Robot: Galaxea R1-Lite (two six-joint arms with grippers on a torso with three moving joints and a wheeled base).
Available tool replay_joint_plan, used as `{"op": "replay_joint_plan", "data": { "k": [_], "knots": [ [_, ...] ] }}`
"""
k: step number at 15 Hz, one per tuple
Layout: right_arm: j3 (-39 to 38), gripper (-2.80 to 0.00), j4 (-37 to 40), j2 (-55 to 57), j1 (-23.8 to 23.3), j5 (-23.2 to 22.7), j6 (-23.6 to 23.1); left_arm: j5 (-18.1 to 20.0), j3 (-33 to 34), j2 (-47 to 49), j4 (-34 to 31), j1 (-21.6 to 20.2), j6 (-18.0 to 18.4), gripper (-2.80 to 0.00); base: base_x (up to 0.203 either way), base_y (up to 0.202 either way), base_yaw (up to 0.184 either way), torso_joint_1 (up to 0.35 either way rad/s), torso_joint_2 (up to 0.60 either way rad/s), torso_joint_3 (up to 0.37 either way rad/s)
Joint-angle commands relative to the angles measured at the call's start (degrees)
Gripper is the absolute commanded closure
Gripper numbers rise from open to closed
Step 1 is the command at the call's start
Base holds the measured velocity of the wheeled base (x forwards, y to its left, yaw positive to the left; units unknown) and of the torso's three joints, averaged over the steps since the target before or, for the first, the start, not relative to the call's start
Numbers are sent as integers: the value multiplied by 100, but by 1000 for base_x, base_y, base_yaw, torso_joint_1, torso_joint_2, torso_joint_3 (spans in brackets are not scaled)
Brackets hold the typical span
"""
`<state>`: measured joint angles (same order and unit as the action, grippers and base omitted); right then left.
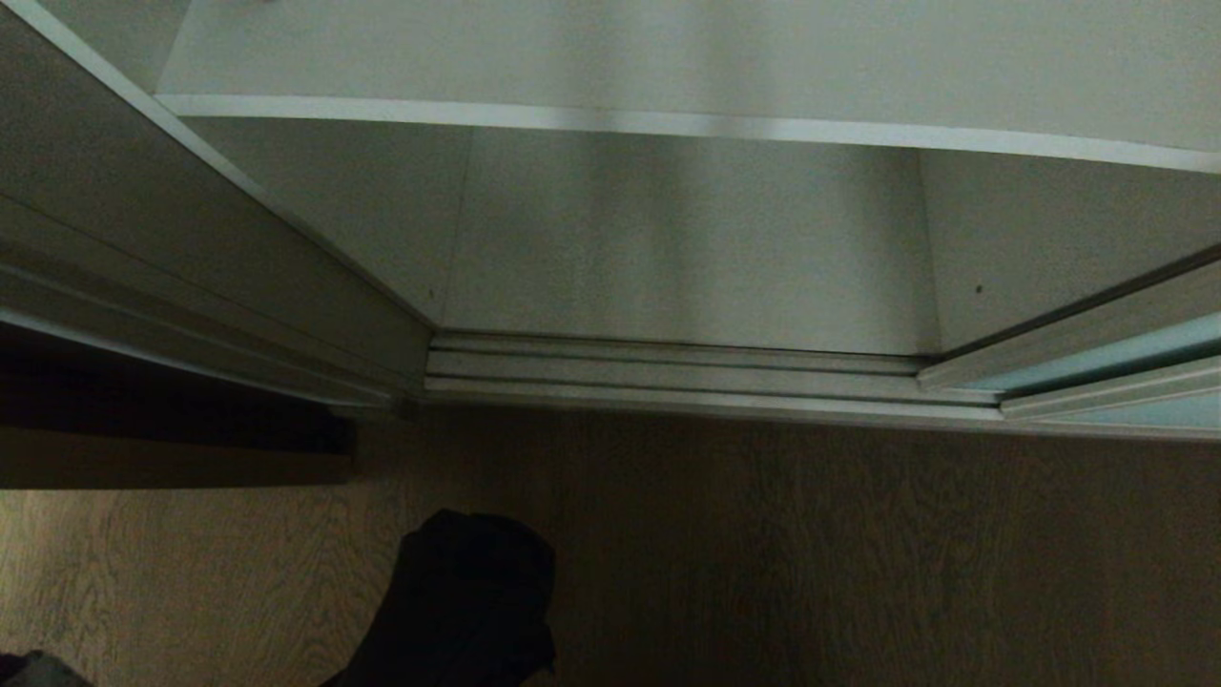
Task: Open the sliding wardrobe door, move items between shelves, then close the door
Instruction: Place the bag on the lower shelf
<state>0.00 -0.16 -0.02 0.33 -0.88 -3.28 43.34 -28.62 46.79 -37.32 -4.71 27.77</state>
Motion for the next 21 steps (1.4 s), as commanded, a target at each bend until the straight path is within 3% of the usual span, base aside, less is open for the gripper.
{"op": "replay_joint_plan", "data": {
  "k": [1, 7, 14, 18, 21],
  "knots": [
    [0, 0, -2, -15, 2, 0, -6, 86, -80, 510, -41, 88, 23, 0, 0, 0, 0, 0, 0, 0],
    [0, 0, -2, -15, 2, 0, -6, 140, -145, 1528, -18, 648, 21, 0, 0, 0, 0, 0, 0, 0],
    [0, 0, -2, -15, 2, 0, -6, 166, -692, 2493, 13, 1452, -107, 0, 0, 0, 0, 0, 0, 0],
    [0, 0, -2, -15, 2, 0, -6, 166, -1647, 3234, 24, 1867, -1009, 0, 0, 0, 0, 0, 0, 0],
    [0, 0, -2, -15, 2, 0, -6, 157, -2238, 3860, 30, 2425, -1673, 0, 0, 0, 0, 0, 0, 0]
  ]
}}
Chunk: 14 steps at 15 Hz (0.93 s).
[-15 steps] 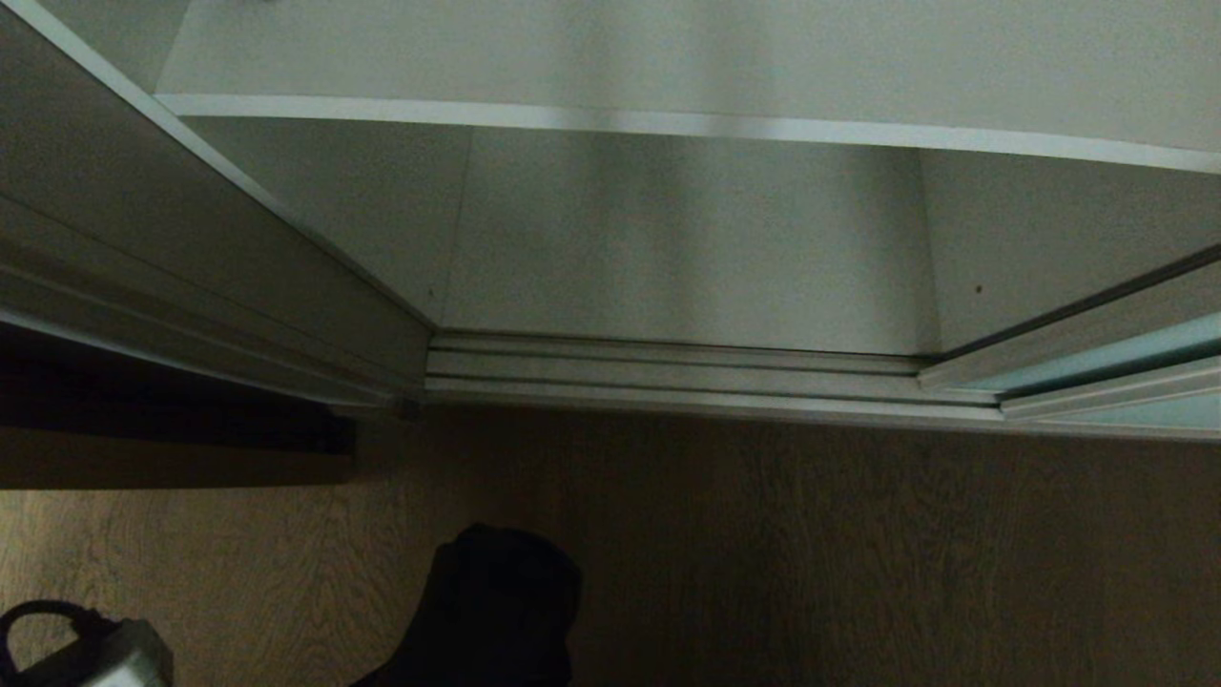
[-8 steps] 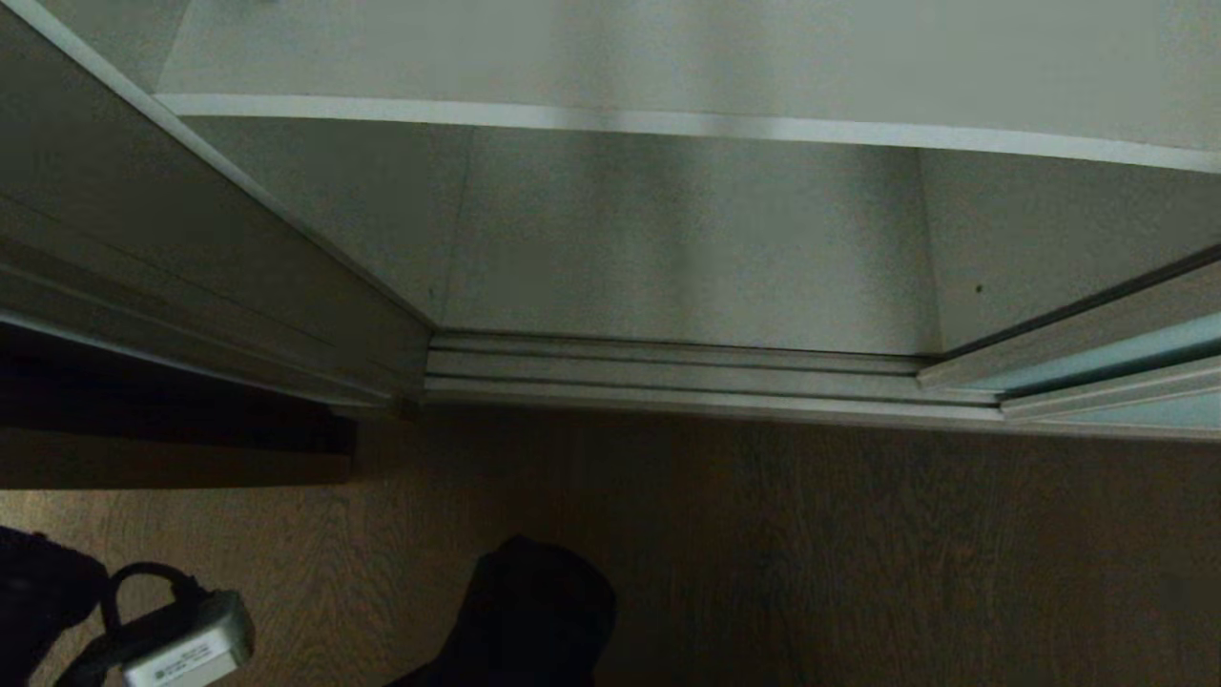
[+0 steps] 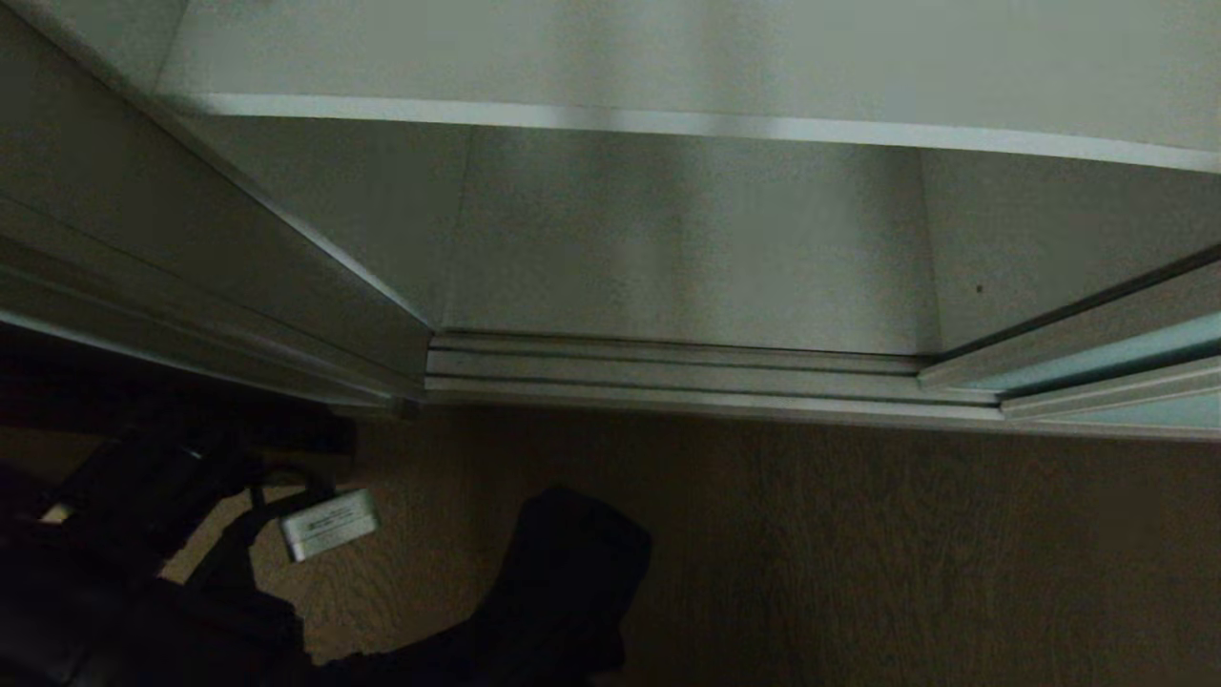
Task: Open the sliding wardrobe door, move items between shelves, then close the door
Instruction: Place the bag on the lower shelf
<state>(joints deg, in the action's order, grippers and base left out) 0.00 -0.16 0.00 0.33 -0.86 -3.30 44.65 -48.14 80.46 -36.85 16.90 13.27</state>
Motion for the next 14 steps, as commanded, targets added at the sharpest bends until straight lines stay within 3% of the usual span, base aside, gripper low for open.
{"op": "replay_joint_plan", "data": {
  "k": [1, 5, 8, 12, 14],
  "knots": [
    [-2, 0, -2, -18, 2, -2, -4, 21, -531, 695, -13, 453, -538, 0, 0, 0, 0, 0, 0, 0],
    [0, 0, -2, -18, 2, -2, -4, -7, -1169, 1221, 278, 950, -1640, 0, 0, 0, 0, 0, 0, 0],
    [0, 0, -2, -18, 2, -2, -4, -96, -1581, 1594, 743, 1026, -2523, 0, 0, 0, 0, 0, 0, 0],
    [-4, 0, -2, -18, 2, -2, -4, -675, -2186, 2068, 1590, 1217, -3987, 0, 0, 0, 0, 0, 0, 0],
    [0, 0, -2, -18, 2, -2, -4, -747, -2529, 2225, 1942, 1248, -4692, 0, 0, 0, 0, 0, 0, 0]
  ]
}}
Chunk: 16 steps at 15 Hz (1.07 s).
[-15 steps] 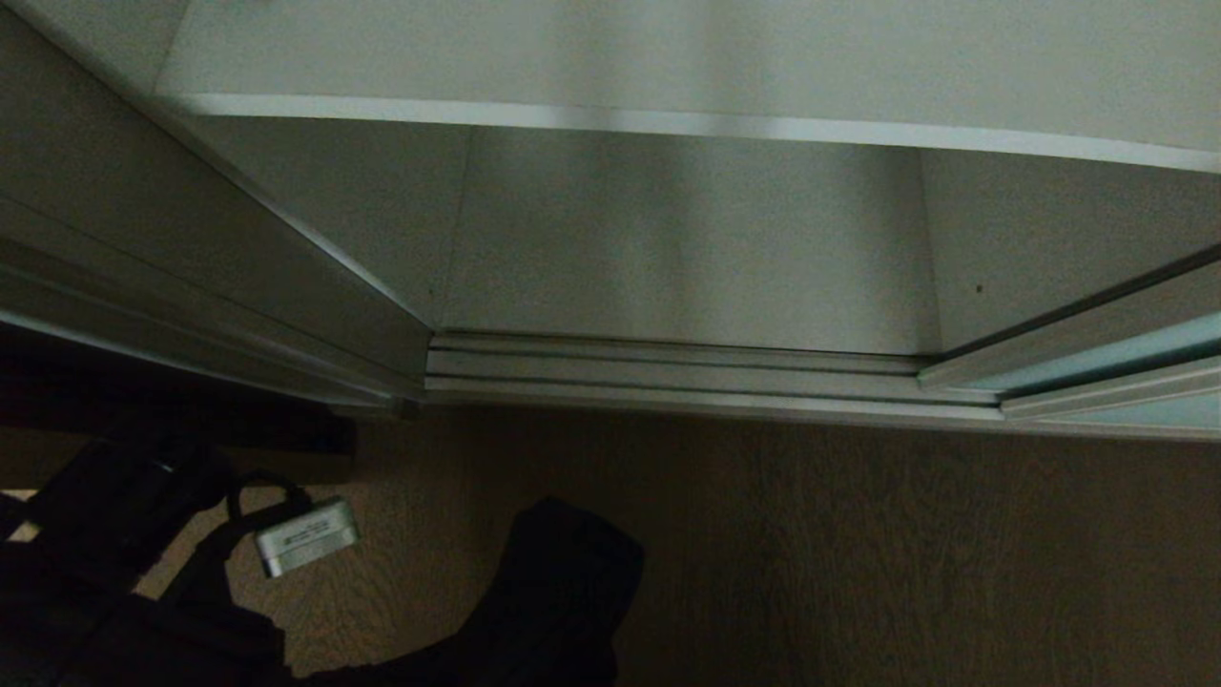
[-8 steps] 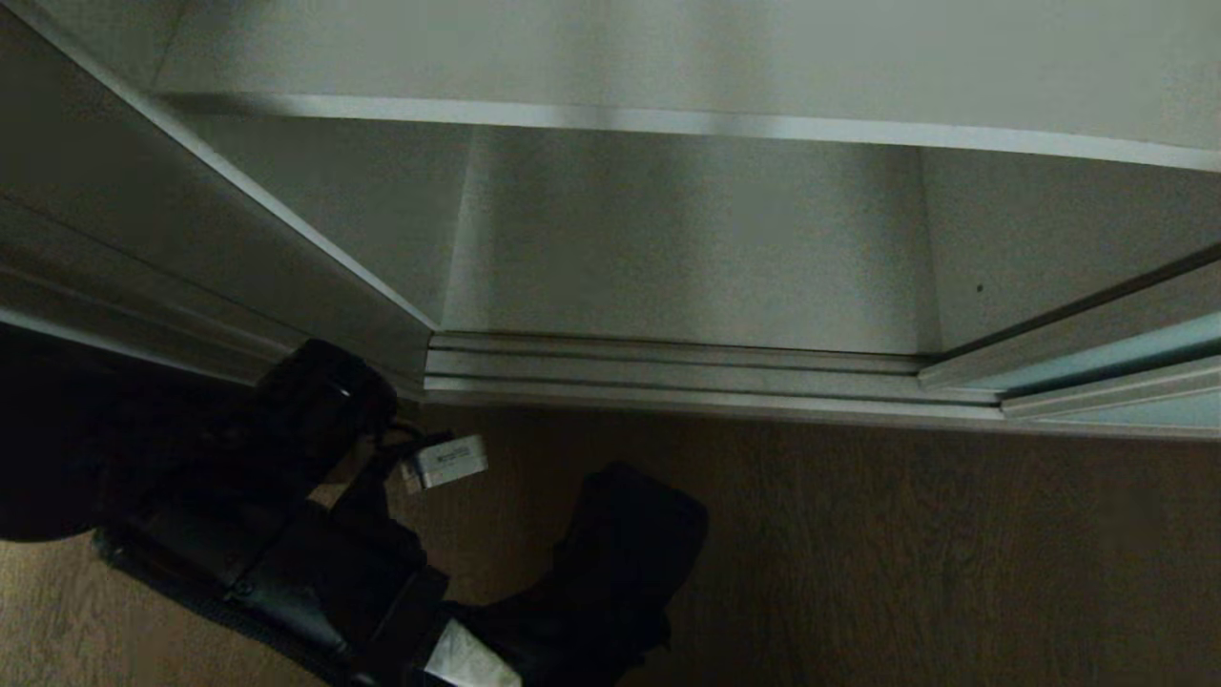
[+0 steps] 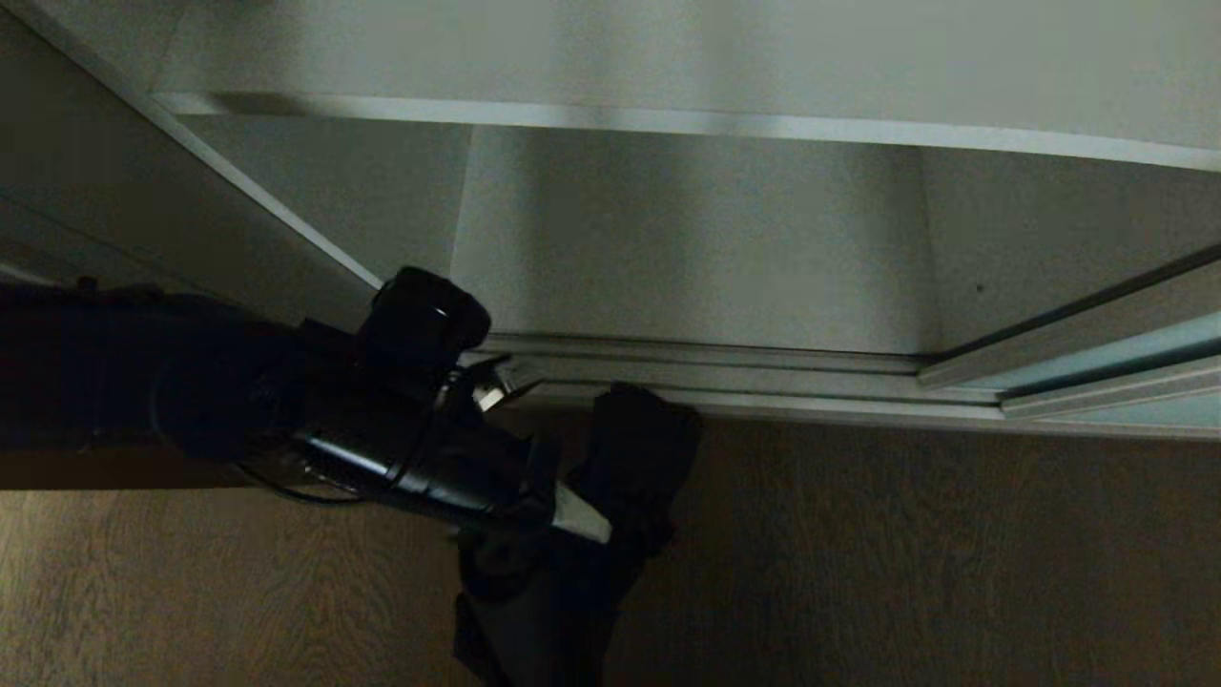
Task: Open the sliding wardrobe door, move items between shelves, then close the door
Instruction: Place the bag on the lower shelf
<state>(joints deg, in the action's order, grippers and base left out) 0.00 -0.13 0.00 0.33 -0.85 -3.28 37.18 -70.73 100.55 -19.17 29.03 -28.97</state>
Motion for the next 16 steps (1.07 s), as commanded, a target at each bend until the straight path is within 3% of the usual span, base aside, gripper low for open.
{"op": "replay_joint_plan", "data": {
  "k": [1, 3, 5, 8, 13, 16],
  "knots": [
    [0, 0, -4, -18, 2, -3, -6, -24, -402, 244, 322, 40, -776, 0, 0, 0, 0, 0, 0, 0],
    [0, 0, -4, -18, 2, -3, -6, -110, -610, 270, 610, 41, -1360, 0, 0, 0, 0, 0, 0, 0],
    [0, 0, -4, -18, 2, -3, -6, -431, -782, 418, 733, 46, -1878, 0, 0, 0, 0, 0, 0, 0],
    [0, 0, -4, -18, 2, -3, -6, -660, -1101, 830, 759, 109, -2157, 0, 0, 0, 0, 0, 0, 0],
    [0, 0, -4, -18, 2, -3, -6, -1104, -2392, 1670, 757, 112, -3129, 0, 0, 0, 0, 0, 0, 0],
    [0, 0, -4, -18, 2, -3, -6, -1329, -2969, 1970, 756, 66, -3390, 0, 0, 0, 0, 0, 0, 0]
  ]
}}
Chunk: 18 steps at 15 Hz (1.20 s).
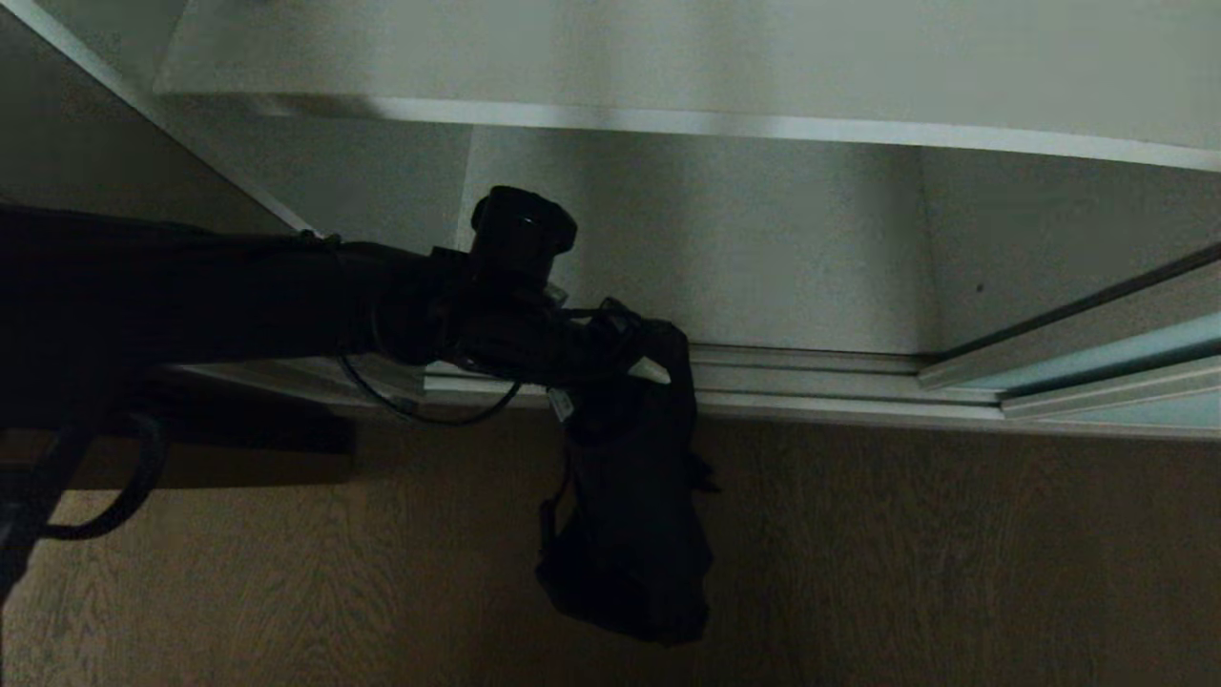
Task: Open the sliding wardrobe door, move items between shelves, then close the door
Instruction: Place the bag on the lower shelf
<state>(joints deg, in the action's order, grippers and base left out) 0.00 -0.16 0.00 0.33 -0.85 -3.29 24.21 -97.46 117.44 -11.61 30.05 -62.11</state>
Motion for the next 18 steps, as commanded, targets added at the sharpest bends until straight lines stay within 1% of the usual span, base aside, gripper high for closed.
{"op": "replay_joint_plan", "data": {
  "k": [1, 3, 4, 5, 6, 9, 11, 13, 15, 18],
  "knots": [
    [0, 0, -2, -18, 2, -3, -5, -49, -491, 328, 0, -78, -117, 0, 0, 0, 0, 0, 0, 0],
    [0, 0, -2, -18, 2, -3, -5, -56, -960, 395, 2, -281, -313, 0, 0, 0, 0, 0, 0, 0],
    [0, 0, -2, -18, 2, -3, -5, -51, -1243, 448, 5, -446, -461, 0, 0, 0, 0, 0, 0, 0],
    [0, 0, -2, -10, 2, -3, -6, -35, -1348, 463, 85, -657, -575, 0, 0, 0, 0, 0, 0, 0],
    [0, 0, -2, -18, 2, -3, -5, -20, -1373, 461, 284, -844, -631, 0, 0, 0, 0, 0, 0, 0],
    [-6, 0, -2, -18, 2, -3, -5, -46, -1381, 388, 507, -1331, -623, 0, 0, 0, 0, 0, 0, 0],
    [0, 0, -2, -18, 2, -3, -5, -63, -1381, 281, 797, -1765, -649, 0, 0, 0, 0, 0, 0, 0],
    [0, 0, -2, -18, 2, -3, -5, -217, -1381, 239, 1126, -2083, -702, 0, 0, 0, 0, 0, 0, 0],
    [0, 0, -2, -18, 2, -3, -5, -414, -1381, 245, 1346, -2298, -752, 0, 0, 0, 0, 0, 0, 0],
    [0, 0, -2, -18, 2, -3, -5, -405, -1381, 509, 1566, -2279, -754, 0, 0, 0, 0, 0, 0, 0]
  ]
}}
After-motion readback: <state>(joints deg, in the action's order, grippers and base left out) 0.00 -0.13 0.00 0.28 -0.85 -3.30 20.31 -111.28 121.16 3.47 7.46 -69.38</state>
